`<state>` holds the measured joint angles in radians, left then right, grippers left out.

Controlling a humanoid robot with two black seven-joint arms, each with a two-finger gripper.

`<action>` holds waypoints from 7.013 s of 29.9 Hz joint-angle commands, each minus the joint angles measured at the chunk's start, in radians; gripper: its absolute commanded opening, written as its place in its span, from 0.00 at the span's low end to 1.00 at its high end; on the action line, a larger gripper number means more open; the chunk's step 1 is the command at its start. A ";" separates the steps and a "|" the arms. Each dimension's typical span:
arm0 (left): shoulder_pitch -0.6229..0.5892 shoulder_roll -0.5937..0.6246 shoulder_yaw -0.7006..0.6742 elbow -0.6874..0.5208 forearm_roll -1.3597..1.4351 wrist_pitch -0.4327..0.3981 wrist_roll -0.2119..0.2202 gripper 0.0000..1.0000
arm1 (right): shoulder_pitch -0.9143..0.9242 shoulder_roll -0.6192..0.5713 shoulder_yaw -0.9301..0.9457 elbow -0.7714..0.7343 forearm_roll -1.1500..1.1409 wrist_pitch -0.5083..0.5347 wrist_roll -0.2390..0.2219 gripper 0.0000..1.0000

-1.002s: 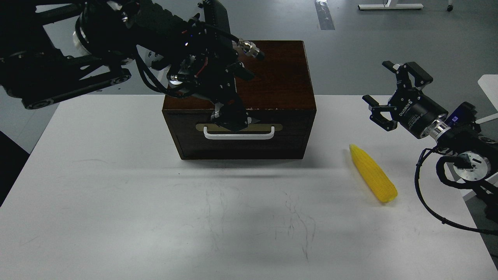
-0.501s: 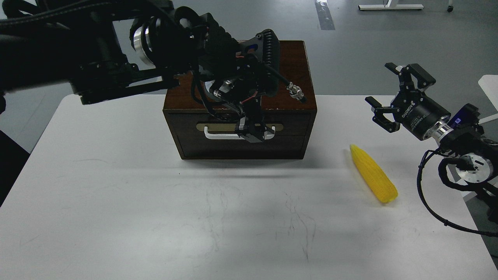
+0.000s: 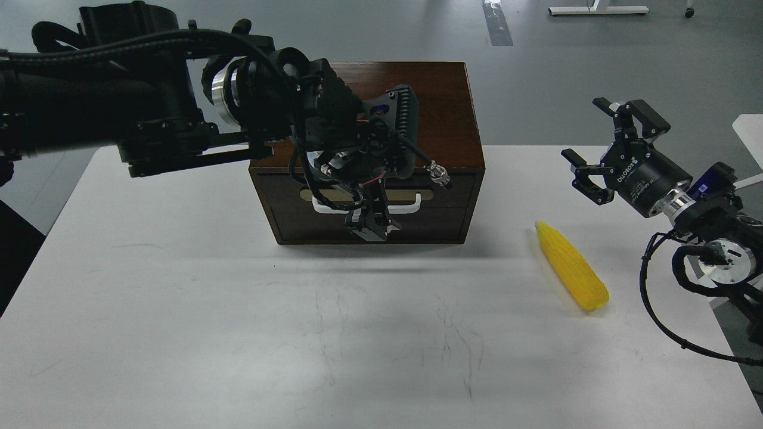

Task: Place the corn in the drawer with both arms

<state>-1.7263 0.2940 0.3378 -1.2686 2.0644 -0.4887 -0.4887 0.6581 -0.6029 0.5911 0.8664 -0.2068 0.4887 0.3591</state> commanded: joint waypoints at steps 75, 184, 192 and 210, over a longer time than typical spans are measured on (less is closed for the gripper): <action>0.082 -0.019 0.101 0.001 0.112 0.000 0.000 0.97 | -0.029 0.002 0.012 -0.004 0.000 0.000 0.001 1.00; 0.022 0.445 -0.154 -0.152 -1.287 0.000 0.000 0.97 | -0.058 -0.035 0.019 0.002 0.001 0.000 0.003 1.00; 0.247 0.568 -0.203 -0.121 -1.912 0.056 0.000 0.98 | -0.071 -0.046 0.019 0.003 0.001 0.000 0.003 1.00; 0.861 0.505 -0.700 0.255 -2.121 0.053 0.000 0.98 | -0.032 -0.303 0.009 0.175 -0.311 0.000 0.001 1.00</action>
<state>-0.9278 0.8240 -0.3401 -1.0212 -0.0646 -0.4173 -0.4888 0.5989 -0.8357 0.6008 0.9958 -0.3690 0.4887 0.3607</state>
